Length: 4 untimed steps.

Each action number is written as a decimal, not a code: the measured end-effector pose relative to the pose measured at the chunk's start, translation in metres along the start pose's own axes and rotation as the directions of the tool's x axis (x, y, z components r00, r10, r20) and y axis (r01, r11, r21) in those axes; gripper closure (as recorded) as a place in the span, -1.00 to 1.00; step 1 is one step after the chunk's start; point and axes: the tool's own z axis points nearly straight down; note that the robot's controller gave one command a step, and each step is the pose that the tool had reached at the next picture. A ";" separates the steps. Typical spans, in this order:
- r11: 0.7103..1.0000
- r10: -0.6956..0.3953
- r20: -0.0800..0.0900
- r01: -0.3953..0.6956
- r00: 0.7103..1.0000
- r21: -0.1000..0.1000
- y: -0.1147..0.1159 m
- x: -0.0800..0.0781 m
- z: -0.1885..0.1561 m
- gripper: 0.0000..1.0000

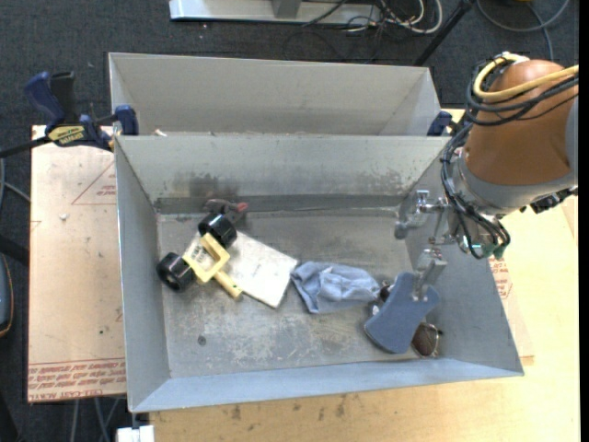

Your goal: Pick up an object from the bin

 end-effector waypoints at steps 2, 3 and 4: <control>0.999 -0.043 0.015 0.043 0.999 0.003 0.002 -0.001 0.038 -1.00; 1.000 -0.006 0.010 0.006 1.000 0.001 -0.002 0.028 0.100 -1.00; 0.997 -0.082 -0.001 0.082 0.997 0.000 -0.015 0.005 0.150 1.00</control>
Offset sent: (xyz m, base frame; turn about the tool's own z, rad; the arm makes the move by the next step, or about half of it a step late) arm -0.0082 0.0047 -0.1443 -0.1398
